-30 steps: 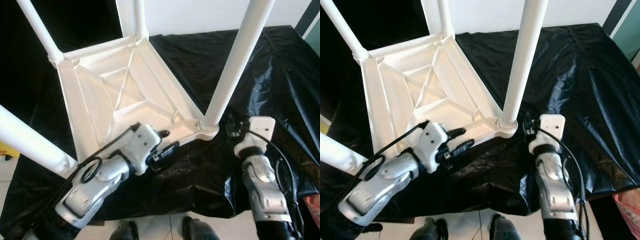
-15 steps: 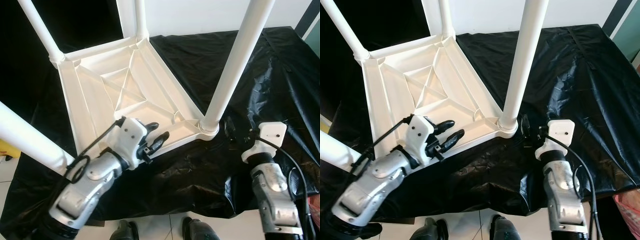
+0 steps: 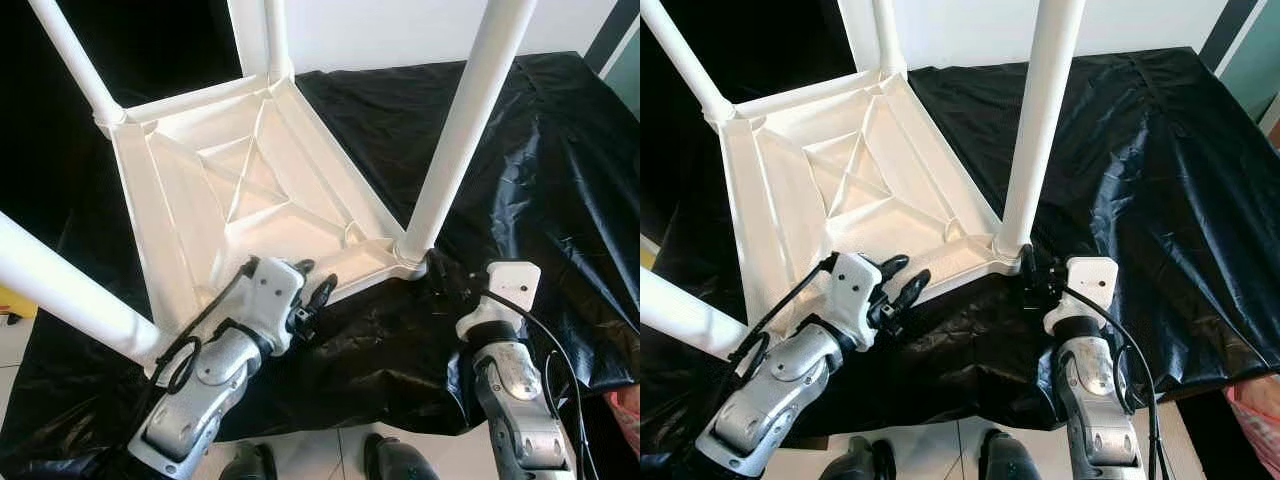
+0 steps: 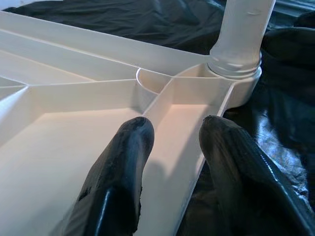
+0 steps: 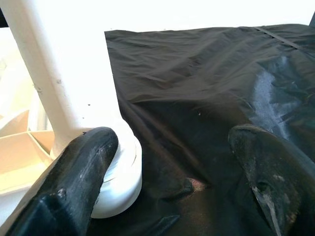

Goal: Building children table

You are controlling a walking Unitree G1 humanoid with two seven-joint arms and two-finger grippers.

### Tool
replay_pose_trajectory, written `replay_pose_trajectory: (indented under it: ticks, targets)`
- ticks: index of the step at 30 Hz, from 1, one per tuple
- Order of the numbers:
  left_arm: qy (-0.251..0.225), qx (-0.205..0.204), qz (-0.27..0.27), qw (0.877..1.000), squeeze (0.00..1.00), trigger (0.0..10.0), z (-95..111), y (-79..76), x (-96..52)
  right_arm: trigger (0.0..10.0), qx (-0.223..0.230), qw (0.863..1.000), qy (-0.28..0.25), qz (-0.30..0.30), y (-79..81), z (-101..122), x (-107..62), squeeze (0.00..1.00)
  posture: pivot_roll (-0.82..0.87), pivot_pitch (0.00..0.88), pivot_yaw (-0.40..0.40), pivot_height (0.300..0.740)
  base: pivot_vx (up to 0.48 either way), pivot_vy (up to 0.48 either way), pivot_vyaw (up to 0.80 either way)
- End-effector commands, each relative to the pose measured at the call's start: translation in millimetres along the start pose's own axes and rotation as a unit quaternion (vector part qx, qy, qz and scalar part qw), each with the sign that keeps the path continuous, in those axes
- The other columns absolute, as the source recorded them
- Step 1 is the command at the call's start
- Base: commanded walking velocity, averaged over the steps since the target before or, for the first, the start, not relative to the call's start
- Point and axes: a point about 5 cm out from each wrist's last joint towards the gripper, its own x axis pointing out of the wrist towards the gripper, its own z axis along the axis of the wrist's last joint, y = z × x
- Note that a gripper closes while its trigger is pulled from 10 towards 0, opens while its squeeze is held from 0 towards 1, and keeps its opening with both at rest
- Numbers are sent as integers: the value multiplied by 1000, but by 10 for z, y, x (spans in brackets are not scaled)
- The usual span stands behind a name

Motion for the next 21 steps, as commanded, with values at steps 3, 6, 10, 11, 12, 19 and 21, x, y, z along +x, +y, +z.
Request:
replay_pose_trajectory:
  ticks: [3,6,10,11,12,19,21]
  targets:
    - [10,3,-12,1000,0,10000,-70,-22,-17,10000,1,1000,3,0,19,-28,-12,0,-112,179,43,740,0,0,0]
    - [9,4,-13,1000,0,10000,-86,-38,-8,10000,1,1000,3,0,38,-33,-11,0,-112,177,42,740,0,0,0]
    - [10,9,-8,1000,0,10000,-103,-52,-2,10000,1,1000,3,1,63,-43,-9,0,-112,165,37,740,0,0,0]
    - [10,9,-8,1000,0,10000,-103,-52,-2,10000,1,1000,3,1,63,-43,-9,0,-112,165,37,740,0,0,0]
    - [12,9,-4,1000,0,10000,-116,-42,1,10000,1,1000,3,2,70,-49,-3,0,-113,159,35,740,0,0,0]
    - [15,22,18,999,0,10000,-159,48,48,10000,2,1000,-1,7,105,-60,39,0,-114,115,18,740,0,0,0]
    - [12,19,29,999,0,10000,-158,94,90,10000,2,1000,-3,13,120,-63,68,0,-115,101,14,740,0,0,0]
